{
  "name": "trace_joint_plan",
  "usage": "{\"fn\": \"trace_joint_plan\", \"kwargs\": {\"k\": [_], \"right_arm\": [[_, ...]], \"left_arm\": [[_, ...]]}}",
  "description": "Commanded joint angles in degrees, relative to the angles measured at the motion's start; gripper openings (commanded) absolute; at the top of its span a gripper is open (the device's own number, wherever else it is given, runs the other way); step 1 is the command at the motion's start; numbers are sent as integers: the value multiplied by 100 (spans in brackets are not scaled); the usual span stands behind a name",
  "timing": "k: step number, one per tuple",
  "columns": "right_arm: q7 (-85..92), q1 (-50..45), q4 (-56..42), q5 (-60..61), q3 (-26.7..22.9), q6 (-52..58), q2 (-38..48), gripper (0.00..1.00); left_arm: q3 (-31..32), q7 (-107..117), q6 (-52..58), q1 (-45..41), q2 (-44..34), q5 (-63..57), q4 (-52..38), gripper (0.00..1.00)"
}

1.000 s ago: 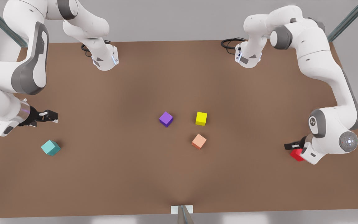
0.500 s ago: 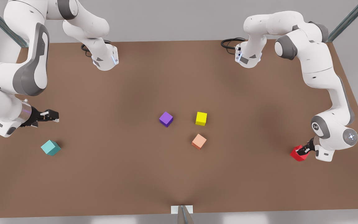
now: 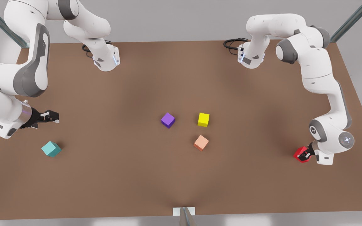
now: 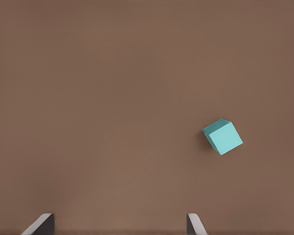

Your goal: Pick up red wooden cube and pass to hand red wooden cube and place in blue wooden cube

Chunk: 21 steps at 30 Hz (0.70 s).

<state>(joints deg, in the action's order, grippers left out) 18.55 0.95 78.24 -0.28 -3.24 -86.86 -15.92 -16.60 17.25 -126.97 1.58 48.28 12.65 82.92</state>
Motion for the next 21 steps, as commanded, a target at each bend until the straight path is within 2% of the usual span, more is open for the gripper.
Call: {"fn": "trace_joint_plan", "kwargs": {"k": [1,7,8,9,12,14,15,16,17,19,20,21], "right_arm": [[97,2,-1,2,-1,3,10,100],[97,-7,-1,2,-1,3,1,100],[97,-7,-1,2,-1,3,1,100],[97,-7,-1,2,-1,3,1,100],[97,-7,-1,2,-1,12,1,100],[97,2,-1,11,-1,20,1,100],[97,2,-1,11,-1,20,1,100],[97,2,-1,11,-1,20,1,100],[97,-7,-1,2,-1,12,-7,100],[105,-69,-18,28,25,55,-191,100],[403,-156,-203,55,201,21,-429,100],[1010,-192,-327,1247,386,143,-851,100]], "left_arm": [[-1,885,-187,0,85,0,-4,100],[8,876,-390,9,296,0,-21,100],[8,876,-390,9,296,0,-21,89],[8,859,-390,9,296,9,-21,63],[51,859,-381,-9,234,9,-30,56],[675,824,-319,0,-108,-9,-30,54],[1184,823,-127,26,-144,0,-275,55],[1404,832,460,0,-109,61,-731,55],[1765,911,1146,9,-3,902,-1268,55],[1958,1253,2745,17,-12,2934,-1814,54],[2669,1518,3170,17,-3,3050,-1999,54],[3531,1491,3161,-18,93,3041,-2008,54]]}}
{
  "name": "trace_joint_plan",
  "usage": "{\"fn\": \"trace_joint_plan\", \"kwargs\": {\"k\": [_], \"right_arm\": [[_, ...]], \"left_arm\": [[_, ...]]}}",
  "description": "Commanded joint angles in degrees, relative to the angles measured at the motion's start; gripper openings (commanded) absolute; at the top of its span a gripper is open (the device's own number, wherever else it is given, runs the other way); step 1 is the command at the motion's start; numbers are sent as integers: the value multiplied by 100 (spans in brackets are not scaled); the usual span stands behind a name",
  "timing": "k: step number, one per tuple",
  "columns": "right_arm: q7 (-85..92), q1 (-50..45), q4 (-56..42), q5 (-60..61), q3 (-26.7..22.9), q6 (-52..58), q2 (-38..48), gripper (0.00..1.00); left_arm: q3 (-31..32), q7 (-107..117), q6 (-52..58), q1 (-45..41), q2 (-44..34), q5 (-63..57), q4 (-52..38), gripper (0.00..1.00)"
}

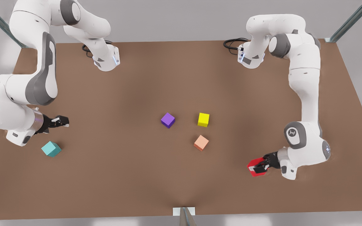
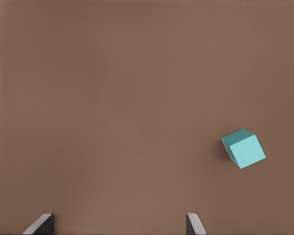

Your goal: Pick up red wooden cube and pass to hand red wooden cube and place in blue wooden cube

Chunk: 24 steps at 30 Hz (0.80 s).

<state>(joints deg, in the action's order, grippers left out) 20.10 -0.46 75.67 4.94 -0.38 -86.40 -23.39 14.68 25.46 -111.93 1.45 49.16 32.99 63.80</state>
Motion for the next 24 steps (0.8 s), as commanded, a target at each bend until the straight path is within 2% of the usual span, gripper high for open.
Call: {"fn": "trace_joint_plan", "kwargs": {"k": [1,3,5,7,9,11,14,17,18,24], "right_arm": [[969,-51,-123,1991,126,106,-657,100],[1540,-121,-763,4162,688,18,-2027,100],[2093,-130,-1388,4894,1453,-526,-3066,100],[3086,-227,-1388,4894,1576,-1072,-3224,100],[4183,-324,-1388,4894,1576,-1336,-3224,100],[6371,-332,-1319,4894,1585,-1607,-3189,100],[8632,-315,-1230,5060,1664,-2399,-3189,100],[10109,-315,-1134,5851,1673,-2320,-3180,100],[10329,-271,-1064,5992,1875,-2197,-3189,100],[10558,-280,-808,6809,2209,-2118,-3215,100]], "left_arm": [[843,356,1657,-66,164,1016,-105,54],[1546,-797,1534,-127,454,1289,-96,54],[1599,-1174,1094,-549,463,1280,-70,54],[1696,-1483,813,-628,542,1553,-70,48],[1705,-2017,314,-777,525,1552,-52,48],[1907,-2834,-312,-760,525,1963,26,52],[1907,-3882,-312,-514,525,2405,405,49],[1907,-4111,-382,-461,534,2405,519,49],[1907,-4260,-409,-470,534,2405,563,49],[1925,-5025,-717,-505,490,2458,765,49]]}}
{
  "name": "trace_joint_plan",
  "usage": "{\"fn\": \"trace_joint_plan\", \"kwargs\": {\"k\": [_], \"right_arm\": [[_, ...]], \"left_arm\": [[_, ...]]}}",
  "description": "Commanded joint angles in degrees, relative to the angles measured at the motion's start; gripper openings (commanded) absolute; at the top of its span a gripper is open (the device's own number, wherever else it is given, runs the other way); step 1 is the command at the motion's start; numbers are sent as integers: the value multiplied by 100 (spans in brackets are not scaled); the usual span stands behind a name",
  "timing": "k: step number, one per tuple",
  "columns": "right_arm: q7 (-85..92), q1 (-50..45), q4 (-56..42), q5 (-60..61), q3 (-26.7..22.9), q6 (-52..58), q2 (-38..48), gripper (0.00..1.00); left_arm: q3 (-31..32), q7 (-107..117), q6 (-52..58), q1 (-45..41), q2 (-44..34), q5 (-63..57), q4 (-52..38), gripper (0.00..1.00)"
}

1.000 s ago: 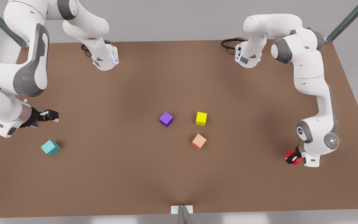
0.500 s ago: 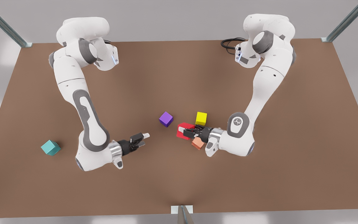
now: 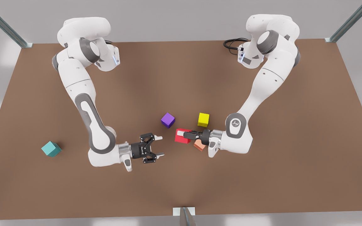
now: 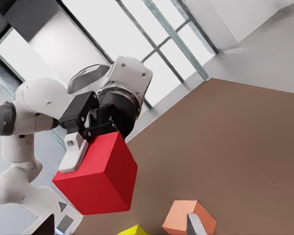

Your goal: Pick up red wooden cube and pass to hand red wooden cube and place in blue wooden cube

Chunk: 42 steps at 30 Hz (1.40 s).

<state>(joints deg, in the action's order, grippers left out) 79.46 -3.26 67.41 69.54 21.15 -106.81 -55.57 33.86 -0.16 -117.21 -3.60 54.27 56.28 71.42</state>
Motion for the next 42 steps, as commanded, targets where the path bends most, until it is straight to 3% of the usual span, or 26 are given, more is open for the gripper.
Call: {"fn": "trace_joint_plan", "kwargs": {"k": [1,9,17,42], "right_arm": [[4597,1,18,341,56,-77,19,100],[4737,80,660,639,355,-86,187,100],[4842,159,1389,886,355,-604,644,100],[4930,-544,1090,1738,364,-1510,459,98]], "left_arm": [[6,-2593,-188,0,-13,120,3,49],[33,-2691,-214,-27,14,313,12,50],[33,-2638,-610,-141,14,375,12,51],[33,-2392,-856,-264,-13,366,12,52]]}}
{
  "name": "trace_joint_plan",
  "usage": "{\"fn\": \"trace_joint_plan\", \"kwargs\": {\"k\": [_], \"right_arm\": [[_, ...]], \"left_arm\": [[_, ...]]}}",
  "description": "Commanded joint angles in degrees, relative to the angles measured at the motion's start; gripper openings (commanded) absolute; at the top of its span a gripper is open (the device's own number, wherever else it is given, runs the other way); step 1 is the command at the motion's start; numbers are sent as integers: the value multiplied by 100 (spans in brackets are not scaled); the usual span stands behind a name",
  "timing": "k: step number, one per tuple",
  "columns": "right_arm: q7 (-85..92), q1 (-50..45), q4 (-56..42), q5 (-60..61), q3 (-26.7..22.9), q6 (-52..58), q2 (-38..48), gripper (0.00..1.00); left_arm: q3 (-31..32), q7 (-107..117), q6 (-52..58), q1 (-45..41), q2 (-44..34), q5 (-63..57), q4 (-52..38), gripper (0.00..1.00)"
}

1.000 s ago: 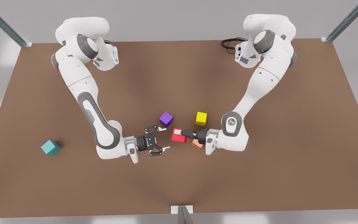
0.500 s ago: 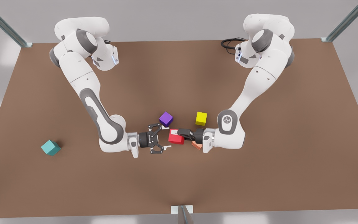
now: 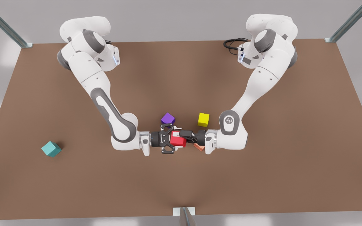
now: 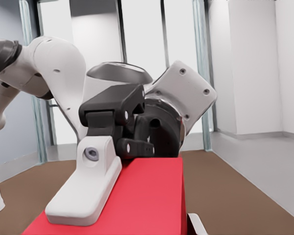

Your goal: Pick up red wooden cube and pass to hand red wooden cube and place in blue wooden cube

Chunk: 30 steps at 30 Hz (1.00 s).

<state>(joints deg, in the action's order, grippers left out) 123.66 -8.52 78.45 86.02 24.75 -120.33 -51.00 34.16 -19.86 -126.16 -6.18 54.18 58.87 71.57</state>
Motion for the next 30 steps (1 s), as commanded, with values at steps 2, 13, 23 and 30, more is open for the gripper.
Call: {"fn": "trace_joint_plan", "kwargs": {"k": [2,13,23,30], "right_arm": [[510,-18,-31,91,4,-157,11,52],[484,113,-49,-85,-66,-122,37,48],[-1449,1704,320,-7616,-646,1434,1197,49],[-2249,1722,786,-9409,-1542,476,1645,49]], "left_arm": [[3,-422,-14,-15,-4,107,-3,52],[12,518,399,380,-277,-402,33,100],[47,2064,5444,1594,-1683,-7864,-1163,100],[-2159,2461,3528,477,-3837,-6073,1423,100]]}}
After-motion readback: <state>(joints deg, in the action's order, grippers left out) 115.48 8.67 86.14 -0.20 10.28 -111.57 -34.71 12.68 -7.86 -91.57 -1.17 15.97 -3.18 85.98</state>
